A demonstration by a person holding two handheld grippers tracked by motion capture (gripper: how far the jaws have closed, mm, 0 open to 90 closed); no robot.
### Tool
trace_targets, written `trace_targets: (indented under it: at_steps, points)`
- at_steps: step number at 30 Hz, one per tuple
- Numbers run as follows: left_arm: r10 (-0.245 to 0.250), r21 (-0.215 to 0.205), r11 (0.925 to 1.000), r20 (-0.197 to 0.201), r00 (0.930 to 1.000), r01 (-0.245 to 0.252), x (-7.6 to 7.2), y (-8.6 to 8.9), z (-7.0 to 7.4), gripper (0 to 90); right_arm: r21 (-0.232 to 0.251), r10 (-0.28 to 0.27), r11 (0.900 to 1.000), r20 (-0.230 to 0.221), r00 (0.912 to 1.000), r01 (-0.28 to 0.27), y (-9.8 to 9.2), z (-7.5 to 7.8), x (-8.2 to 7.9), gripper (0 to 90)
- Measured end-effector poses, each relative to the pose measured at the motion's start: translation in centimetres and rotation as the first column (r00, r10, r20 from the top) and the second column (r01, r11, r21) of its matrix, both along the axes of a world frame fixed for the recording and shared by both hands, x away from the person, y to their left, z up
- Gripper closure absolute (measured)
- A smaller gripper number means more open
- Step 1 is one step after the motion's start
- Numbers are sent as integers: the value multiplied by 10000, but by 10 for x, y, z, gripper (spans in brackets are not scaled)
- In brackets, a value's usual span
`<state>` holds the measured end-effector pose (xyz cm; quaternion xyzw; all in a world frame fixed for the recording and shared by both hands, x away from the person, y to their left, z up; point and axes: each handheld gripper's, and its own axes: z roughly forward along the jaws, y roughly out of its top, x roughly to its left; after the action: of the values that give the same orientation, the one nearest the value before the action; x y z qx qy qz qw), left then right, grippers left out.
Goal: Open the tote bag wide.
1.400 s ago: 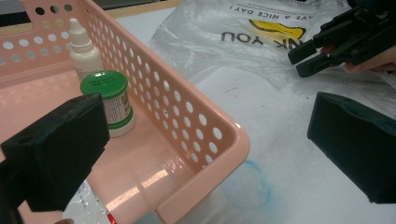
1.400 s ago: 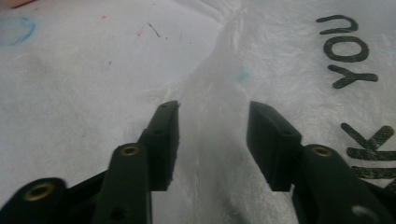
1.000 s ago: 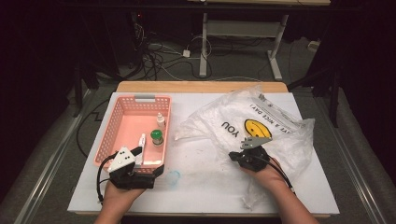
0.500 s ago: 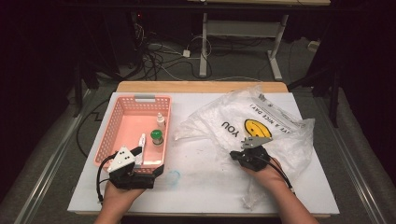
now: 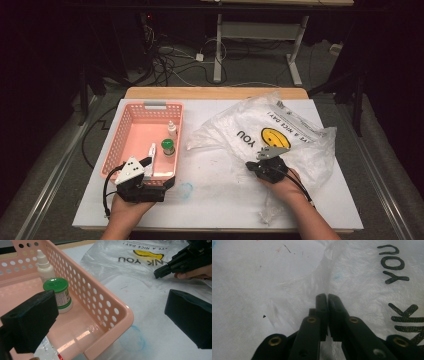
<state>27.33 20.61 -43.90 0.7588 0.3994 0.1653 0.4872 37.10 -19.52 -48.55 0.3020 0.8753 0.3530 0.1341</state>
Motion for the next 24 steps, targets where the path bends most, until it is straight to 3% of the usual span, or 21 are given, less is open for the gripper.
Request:
trace_targets:
  at_steps: [9, 24]
  points:
    - [14, 10, 10000, -22, 10000, -14, 0, 1, 0, 0, 423, -144, 9990, 153, 9998, 137, -5, 5, 0, 900]
    - [24, 31, 10000, -80, 10000, -24, 1, 1, -1, 0, 1541, -393, 9878, 1085, 9933, 222, -16, 26, -7, 900]
